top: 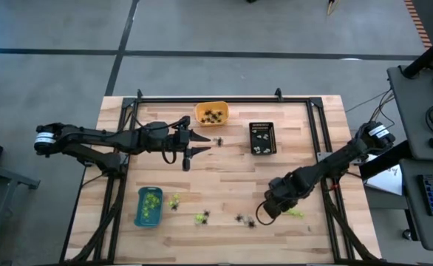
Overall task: Sort Halloween decoration
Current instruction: Put the green spider toy into the blue bin
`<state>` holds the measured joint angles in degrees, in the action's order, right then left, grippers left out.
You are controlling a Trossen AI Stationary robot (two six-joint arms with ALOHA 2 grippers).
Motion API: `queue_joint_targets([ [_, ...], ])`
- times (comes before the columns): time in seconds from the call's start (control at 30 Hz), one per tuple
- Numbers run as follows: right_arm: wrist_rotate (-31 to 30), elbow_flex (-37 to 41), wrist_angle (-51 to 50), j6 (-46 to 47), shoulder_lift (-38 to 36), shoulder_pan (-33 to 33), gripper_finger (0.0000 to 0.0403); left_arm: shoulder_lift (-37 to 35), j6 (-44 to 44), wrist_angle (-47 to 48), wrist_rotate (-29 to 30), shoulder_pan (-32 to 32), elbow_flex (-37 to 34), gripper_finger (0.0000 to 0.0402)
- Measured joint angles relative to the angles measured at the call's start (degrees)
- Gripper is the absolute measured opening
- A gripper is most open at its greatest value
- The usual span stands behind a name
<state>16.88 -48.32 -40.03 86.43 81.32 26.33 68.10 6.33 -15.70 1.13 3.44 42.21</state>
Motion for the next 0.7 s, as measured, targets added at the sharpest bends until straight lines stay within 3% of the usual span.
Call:
queue_joint_targets([
  [0.43, -2.61, -0.04, 0.04, -0.9, 6.05, 0.94, 0.0009, 0.0, -0.42, 0.24, -0.03, 0.0, -0.04, 0.0104],
  [0.6, -5.72, -0.13, 0.11, -1.61, 6.67, 0.94, 0.0009, 0.0, -0.44, 0.25, -0.03, 0.0, -0.04, 0.0104],
  [0.7, -10.68, -0.13, 0.06, -1.6, 5.2, 0.94, 0.0009, 0.0, -0.79, 0.24, -0.03, 0.0, -0.04, 0.0104],
])
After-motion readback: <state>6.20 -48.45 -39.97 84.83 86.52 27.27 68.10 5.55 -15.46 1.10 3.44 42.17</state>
